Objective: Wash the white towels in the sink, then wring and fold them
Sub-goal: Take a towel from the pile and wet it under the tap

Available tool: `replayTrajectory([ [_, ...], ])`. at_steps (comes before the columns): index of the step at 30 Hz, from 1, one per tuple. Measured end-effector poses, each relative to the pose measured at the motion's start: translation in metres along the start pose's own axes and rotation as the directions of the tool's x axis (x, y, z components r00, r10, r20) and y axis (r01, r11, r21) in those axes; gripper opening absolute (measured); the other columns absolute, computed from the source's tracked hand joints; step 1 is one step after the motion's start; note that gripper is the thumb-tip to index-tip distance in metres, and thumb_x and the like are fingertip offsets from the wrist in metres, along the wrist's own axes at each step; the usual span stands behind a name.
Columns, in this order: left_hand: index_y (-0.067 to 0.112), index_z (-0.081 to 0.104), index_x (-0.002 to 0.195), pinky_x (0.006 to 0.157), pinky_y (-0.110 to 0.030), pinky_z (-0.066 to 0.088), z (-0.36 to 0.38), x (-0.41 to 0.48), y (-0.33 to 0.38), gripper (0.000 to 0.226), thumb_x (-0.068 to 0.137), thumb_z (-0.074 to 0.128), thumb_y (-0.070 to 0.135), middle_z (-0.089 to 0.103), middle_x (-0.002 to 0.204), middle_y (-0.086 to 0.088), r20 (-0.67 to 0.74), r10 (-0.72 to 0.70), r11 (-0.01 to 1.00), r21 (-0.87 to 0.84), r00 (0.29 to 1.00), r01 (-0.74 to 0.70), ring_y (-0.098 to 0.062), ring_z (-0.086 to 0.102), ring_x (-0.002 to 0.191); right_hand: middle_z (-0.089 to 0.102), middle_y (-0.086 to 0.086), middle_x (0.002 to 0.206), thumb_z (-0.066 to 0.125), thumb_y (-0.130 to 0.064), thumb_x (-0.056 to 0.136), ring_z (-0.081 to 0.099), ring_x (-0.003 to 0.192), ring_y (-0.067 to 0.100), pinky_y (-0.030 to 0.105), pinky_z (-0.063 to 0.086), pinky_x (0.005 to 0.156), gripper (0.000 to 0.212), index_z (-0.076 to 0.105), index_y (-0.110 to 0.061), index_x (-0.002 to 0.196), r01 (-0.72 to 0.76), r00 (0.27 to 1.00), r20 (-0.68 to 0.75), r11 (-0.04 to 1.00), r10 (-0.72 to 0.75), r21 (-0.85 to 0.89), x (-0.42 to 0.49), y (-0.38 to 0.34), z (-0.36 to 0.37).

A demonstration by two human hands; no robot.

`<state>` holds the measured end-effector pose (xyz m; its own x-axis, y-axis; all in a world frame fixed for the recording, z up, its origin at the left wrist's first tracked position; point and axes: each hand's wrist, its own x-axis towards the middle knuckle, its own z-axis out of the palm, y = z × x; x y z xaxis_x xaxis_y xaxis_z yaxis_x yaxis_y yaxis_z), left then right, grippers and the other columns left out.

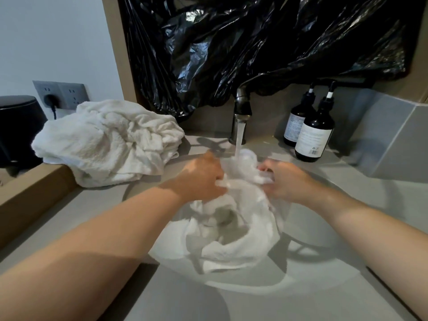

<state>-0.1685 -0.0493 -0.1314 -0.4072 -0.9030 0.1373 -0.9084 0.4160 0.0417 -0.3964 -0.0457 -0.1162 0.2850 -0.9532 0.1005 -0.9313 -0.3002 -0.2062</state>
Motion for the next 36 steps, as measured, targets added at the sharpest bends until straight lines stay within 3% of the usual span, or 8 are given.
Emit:
replayTrajectory([
  [3, 0.017, 0.071, 0.100, 0.094, -0.041, 0.051, 0.016, -0.003, -0.013, 0.029, 0.085, 0.067, 0.041, 0.064, 0.114, -0.004, 0.415, -0.094, 0.989, -0.067, 0.905, 0.133, -0.024, 0.059, 0.106, 0.040, 0.005, 0.139, 0.069, -0.037, 0.085, 0.045, 0.124, 0.022, 0.029, 0.038, 0.102, 0.060, 0.045, -0.023, 0.138, 0.064, 0.953, 0.299, 0.998, -0.053, -0.025, -0.002, 0.005, 0.008],
  [9, 0.018, 0.070, 0.115, 0.095, -0.035, 0.049, 0.013, 0.000, -0.018, 0.029, 0.092, 0.062, 0.034, 0.065, 0.120, -0.002, 0.541, -0.107, 0.974, -0.111, 0.834, 0.197, -0.024, 0.060, 0.111, -0.011, -0.001, 0.161, 0.076, -0.068, 0.059, -0.002, 0.149, 0.027, 0.045, 0.015, 0.120, 0.127, -0.005, -0.036, 0.153, 0.331, 0.565, 0.823, 0.900, 0.053, -0.285, -0.024, -0.016, 0.024],
  [17, 0.025, 0.038, 0.146, 0.113, -0.040, 0.036, 0.004, -0.008, -0.002, 0.079, 0.084, 0.036, 0.073, 0.039, 0.150, 0.005, 0.812, 0.053, 0.833, -0.356, 0.581, 0.422, -0.019, 0.037, 0.140, 0.065, 0.008, 0.102, 0.053, -0.017, 0.089, 0.056, 0.086, 0.020, 0.033, 0.049, 0.078, 0.021, 0.065, -0.016, 0.106, -0.038, 0.842, 0.539, 0.998, 0.001, 0.056, -0.016, -0.016, 0.038],
  [22, 0.026, 0.034, 0.148, 0.117, -0.041, 0.031, -0.012, -0.013, -0.005, 0.091, 0.069, 0.040, 0.071, 0.038, 0.150, 0.008, 0.726, 0.142, 0.682, -0.565, 0.673, 0.464, -0.012, 0.032, 0.142, 0.071, 0.016, 0.099, 0.063, -0.027, 0.092, 0.065, 0.090, 0.027, 0.039, 0.058, 0.078, 0.028, 0.068, -0.001, 0.103, -0.512, 0.786, 0.592, 0.728, 0.181, 0.457, -0.004, 0.010, 0.020],
  [27, 0.034, 0.056, 0.113, 0.100, -0.028, 0.049, -0.010, -0.008, -0.007, 0.027, 0.089, 0.063, 0.044, 0.064, 0.120, 0.010, 0.585, 0.072, 0.602, -0.672, 0.808, 0.432, -0.008, 0.061, 0.110, 0.065, 0.006, 0.075, 0.070, -0.035, 0.084, 0.062, 0.068, 0.019, 0.029, 0.053, 0.057, 0.032, 0.067, -0.006, 0.099, -0.618, 0.761, 0.630, 0.468, 0.155, 0.632, 0.000, 0.011, 0.009],
  [30, 0.022, 0.062, 0.111, 0.096, -0.032, 0.052, -0.005, 0.000, -0.015, 0.042, 0.082, 0.068, 0.052, 0.069, 0.114, 0.000, 0.564, -0.041, 0.505, -0.701, 0.825, 0.504, -0.018, 0.067, 0.105, 0.069, 0.010, 0.090, 0.073, -0.040, 0.073, 0.063, 0.082, 0.024, 0.036, 0.056, 0.073, 0.045, 0.068, -0.006, 0.102, -0.613, 0.764, 0.636, 0.421, 0.104, 0.668, -0.001, 0.017, 0.003],
  [34, 0.017, 0.050, 0.134, 0.096, -0.034, 0.048, 0.009, 0.005, -0.023, 0.055, 0.091, 0.061, 0.050, 0.060, 0.125, -0.002, 0.417, -0.304, 0.811, -0.359, 0.857, 0.462, -0.023, 0.060, 0.111, 0.064, 0.006, 0.102, 0.071, -0.038, 0.084, 0.061, 0.090, 0.020, 0.025, 0.052, 0.074, 0.043, 0.059, -0.012, 0.116, -0.453, 0.886, 0.341, 0.744, 0.314, 0.491, 0.004, 0.019, 0.013],
  [36, 0.021, 0.039, 0.144, 0.096, -0.034, 0.048, 0.014, 0.005, -0.021, 0.060, 0.091, 0.065, 0.035, 0.054, 0.131, -0.001, 0.359, -0.286, 0.884, -0.259, 0.889, 0.389, -0.022, 0.056, 0.112, 0.051, 0.005, 0.126, 0.068, -0.046, 0.085, 0.055, 0.106, 0.019, 0.022, 0.044, 0.079, 0.067, 0.040, -0.018, 0.139, -0.286, 0.944, 0.257, 0.904, 0.208, 0.319, 0.003, 0.013, 0.016],
])
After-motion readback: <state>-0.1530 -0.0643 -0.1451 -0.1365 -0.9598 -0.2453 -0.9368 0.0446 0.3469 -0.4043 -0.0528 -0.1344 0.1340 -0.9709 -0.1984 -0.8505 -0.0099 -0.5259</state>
